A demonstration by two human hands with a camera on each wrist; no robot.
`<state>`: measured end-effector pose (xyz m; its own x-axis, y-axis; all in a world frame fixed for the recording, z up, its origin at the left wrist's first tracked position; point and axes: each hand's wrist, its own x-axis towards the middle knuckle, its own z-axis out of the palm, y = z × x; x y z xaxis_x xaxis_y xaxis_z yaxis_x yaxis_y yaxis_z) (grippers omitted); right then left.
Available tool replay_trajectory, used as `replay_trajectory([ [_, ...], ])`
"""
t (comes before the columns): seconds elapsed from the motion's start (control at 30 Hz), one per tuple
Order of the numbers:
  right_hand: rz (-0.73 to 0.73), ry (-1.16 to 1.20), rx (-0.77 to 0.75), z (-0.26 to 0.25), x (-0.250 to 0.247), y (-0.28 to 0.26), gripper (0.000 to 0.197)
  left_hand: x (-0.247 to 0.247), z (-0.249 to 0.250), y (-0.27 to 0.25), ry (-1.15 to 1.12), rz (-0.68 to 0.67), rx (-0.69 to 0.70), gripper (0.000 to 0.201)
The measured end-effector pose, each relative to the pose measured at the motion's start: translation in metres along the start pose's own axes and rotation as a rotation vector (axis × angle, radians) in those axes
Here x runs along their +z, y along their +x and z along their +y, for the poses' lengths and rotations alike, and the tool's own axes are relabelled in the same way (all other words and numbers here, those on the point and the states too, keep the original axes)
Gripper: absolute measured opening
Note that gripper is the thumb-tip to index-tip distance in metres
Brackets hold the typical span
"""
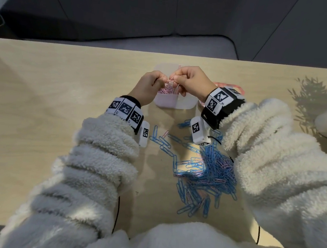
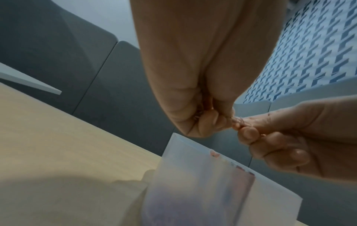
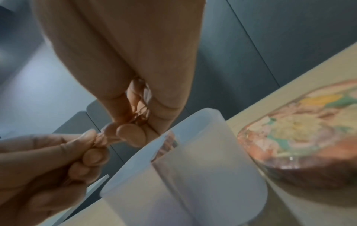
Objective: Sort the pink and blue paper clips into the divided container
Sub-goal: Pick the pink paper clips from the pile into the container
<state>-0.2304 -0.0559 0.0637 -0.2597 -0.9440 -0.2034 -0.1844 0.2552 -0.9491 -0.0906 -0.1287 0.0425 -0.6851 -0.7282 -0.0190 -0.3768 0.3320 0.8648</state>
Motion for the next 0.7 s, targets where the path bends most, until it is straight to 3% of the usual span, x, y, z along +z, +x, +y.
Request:
replay_trajectory([
  [0.23,-0.003,0.267,0.057,-0.002,0.011,-0.004,0.021,0.004,0.001,-0.004,-0.235,0.093,-0.064,0.037],
  [0.7,0.066,0.232,0.009,-0.005,0.022,-0.012,0.024,0.014,0.012,-0.007,-0.307,0.155,-0.14,0.049],
])
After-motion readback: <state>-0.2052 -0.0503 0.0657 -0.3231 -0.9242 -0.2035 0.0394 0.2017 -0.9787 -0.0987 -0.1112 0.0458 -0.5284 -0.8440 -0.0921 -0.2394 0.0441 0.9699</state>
